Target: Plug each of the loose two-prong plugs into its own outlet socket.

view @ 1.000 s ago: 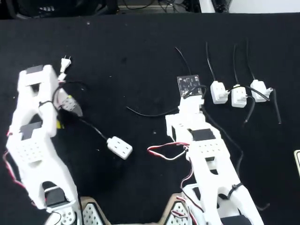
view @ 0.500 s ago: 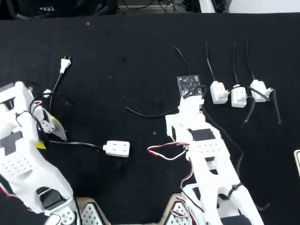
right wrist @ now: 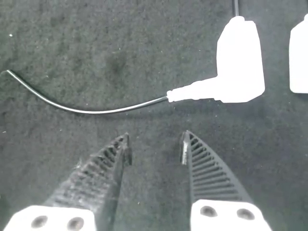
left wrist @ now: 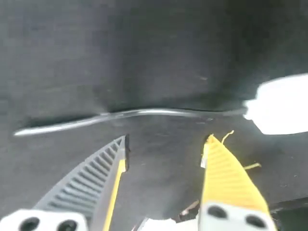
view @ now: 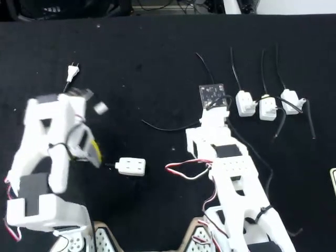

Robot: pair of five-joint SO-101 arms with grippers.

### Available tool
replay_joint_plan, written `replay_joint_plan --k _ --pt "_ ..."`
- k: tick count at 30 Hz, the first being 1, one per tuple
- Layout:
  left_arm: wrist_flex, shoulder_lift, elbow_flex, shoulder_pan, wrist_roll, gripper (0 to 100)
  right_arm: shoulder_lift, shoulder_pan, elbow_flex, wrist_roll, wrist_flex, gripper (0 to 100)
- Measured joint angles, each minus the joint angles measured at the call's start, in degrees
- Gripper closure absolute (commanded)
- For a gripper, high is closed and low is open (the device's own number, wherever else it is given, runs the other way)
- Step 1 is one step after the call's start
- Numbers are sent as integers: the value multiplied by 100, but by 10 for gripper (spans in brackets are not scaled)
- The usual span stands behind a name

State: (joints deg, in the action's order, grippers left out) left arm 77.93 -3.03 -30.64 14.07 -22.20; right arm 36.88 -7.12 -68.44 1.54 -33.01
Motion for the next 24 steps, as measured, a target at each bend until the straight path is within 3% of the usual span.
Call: replay_joint_plan --k 6,19,24 --pt "-721 -589 -1046 -870 79 739 0 0 0 0 0 839" --pt "-1820 -563 -1240 -2154 1960 739 0 0 0 0 0 839" --pt "-2048 -510 -1240 -2277 2646 740 0 0 0 0 0 839"
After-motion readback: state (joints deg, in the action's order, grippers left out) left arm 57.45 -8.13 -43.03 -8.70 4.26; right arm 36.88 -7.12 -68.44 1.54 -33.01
